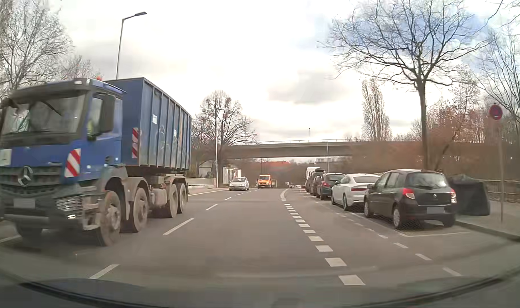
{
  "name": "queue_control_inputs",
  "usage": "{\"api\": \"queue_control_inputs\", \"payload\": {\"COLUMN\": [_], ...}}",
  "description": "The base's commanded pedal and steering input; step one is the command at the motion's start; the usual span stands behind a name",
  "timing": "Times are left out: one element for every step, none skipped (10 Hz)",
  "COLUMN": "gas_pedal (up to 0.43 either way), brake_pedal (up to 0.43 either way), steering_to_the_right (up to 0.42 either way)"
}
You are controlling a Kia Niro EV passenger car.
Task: Follow the waypoints while adhering to traffic rules and regulations
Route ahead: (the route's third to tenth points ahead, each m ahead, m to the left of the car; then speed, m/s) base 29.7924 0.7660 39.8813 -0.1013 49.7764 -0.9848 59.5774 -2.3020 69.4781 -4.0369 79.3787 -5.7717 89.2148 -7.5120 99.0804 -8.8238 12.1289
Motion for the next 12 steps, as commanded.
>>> {"api": "queue_control_inputs", "payload": {"gas_pedal": [0.039, 0.039, 0.039, 0.047, 0.047, 0.047, 0.047, 0.047, 0.047, 0.047, 0.047, 0.047], "brake_pedal": [0.0, 0.0, 0.0, 0.0, 0.0, 0.0, 0.0, 0.0, 0.0, 0.0, 0.0, 0.0], "steering_to_the_right": [-0.002, -0.001, 0.001, 0.002, 0.002, 0.004, 0.005, 0.005, 0.006, 0.008, 0.009, 0.01]}}
